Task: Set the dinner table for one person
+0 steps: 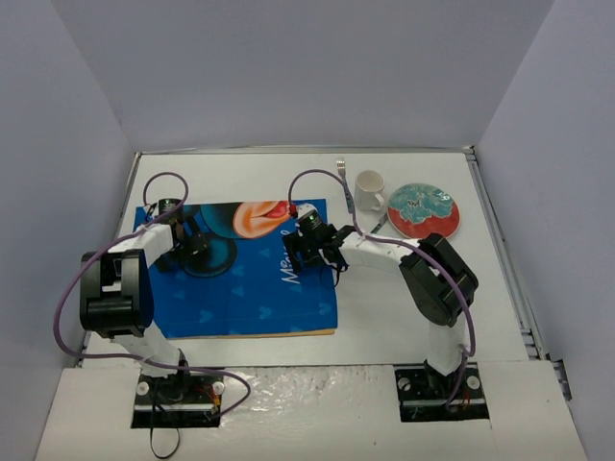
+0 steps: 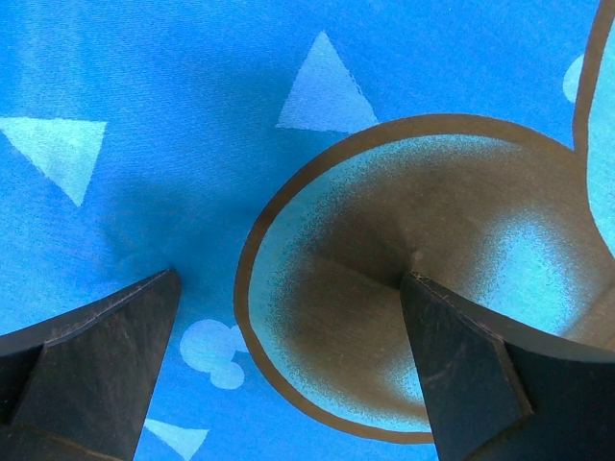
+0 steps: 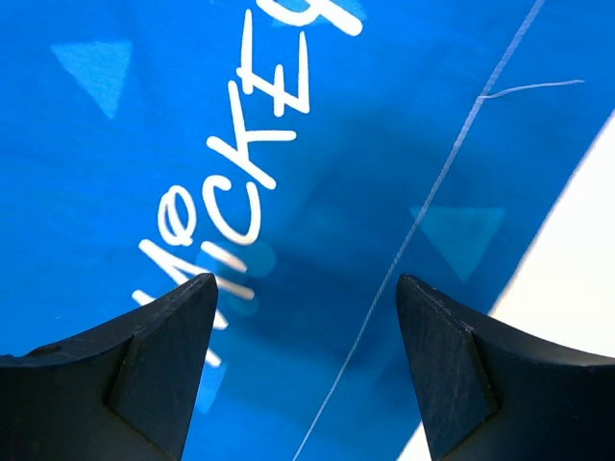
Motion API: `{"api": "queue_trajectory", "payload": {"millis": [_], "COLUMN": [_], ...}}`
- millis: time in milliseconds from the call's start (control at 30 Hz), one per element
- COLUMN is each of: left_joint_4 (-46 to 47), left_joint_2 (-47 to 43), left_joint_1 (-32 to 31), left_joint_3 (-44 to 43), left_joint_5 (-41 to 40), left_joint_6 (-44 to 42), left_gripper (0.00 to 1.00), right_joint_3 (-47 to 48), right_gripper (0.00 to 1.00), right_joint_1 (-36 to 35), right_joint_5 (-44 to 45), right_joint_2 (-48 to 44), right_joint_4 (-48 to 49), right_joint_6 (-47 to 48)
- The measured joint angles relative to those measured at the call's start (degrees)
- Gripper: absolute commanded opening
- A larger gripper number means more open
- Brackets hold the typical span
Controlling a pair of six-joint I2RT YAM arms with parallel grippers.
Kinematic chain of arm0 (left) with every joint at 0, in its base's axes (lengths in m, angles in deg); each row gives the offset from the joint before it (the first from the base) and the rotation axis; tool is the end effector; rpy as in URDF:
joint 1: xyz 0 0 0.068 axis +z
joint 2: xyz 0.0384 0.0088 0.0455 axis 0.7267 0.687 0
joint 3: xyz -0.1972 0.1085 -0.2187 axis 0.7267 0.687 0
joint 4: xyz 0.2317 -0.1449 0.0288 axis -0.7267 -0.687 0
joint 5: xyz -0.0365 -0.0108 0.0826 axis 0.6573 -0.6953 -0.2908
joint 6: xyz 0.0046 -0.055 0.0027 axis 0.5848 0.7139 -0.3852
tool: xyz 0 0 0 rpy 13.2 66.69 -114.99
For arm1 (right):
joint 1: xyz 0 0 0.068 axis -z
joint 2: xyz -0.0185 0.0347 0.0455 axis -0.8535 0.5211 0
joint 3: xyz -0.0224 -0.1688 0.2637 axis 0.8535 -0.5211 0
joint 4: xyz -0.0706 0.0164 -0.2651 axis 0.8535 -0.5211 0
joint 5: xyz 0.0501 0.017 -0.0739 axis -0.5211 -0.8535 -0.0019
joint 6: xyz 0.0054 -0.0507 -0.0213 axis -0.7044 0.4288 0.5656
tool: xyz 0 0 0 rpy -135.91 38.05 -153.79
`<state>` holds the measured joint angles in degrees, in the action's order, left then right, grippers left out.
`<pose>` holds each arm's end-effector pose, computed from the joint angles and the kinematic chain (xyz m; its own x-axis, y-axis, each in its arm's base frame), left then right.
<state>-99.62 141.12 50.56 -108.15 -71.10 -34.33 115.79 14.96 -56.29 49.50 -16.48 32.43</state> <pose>0.3427 0.0269 0.2025 -0.6729 -0.5711 -0.4702 -0.5463 0.8122 -0.2047 0.3169 0.3027 0.2039 -0.6381 -0.2323 -0.7340 -0.5439 0.8108 0.2163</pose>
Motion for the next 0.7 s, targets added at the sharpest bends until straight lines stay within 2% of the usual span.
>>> {"api": "queue_trajectory", "payload": {"millis": [200,300,367,433,567,700], "left_joint_4": [-3.72,-5.40,-6.42,-7.22,-9.29,-13.63], "left_joint_2": [-2.78,-8.67,-13.81,-19.12,-29.93,-38.56], "left_joint_1": [0.23,-0.24,-1.21,-2.55,-6.62,-9.60], "left_joint_3": [0.00,-0.36,-1.69,-3.76,-7.57,-8.89], "left_joint_5": [0.37,0.62,0.82,1.03,1.89,3.13], "left_joint_6": [-0.48,-2.16,-3.67,-5.19,-7.90,-9.18], "left_gripper": [0.97,0.97,0.97,0.97,0.97,0.97], "right_joint_3": [0.00,-0.19,-1.42,-3.60,-9.70,-16.34], "right_gripper": [0.74,0.84,0.96,1.00,1.00,1.00], "right_joint_1": [0.01,0.47,1.71,4.41,10.96,15.07], "right_joint_5": [1.53,3.16,3.96,4.91,9.17,12.11], "right_joint_2": [-7.65,-16.37,-23.75,-31.96,-46.70,-56.94], "right_joint_4": [-1.79,-1.72,-0.55,0.44,2.25,0.53], "right_joint_6": [-1.27,-2.33,-3.72,-5.63,-8.48,-10.40]}}
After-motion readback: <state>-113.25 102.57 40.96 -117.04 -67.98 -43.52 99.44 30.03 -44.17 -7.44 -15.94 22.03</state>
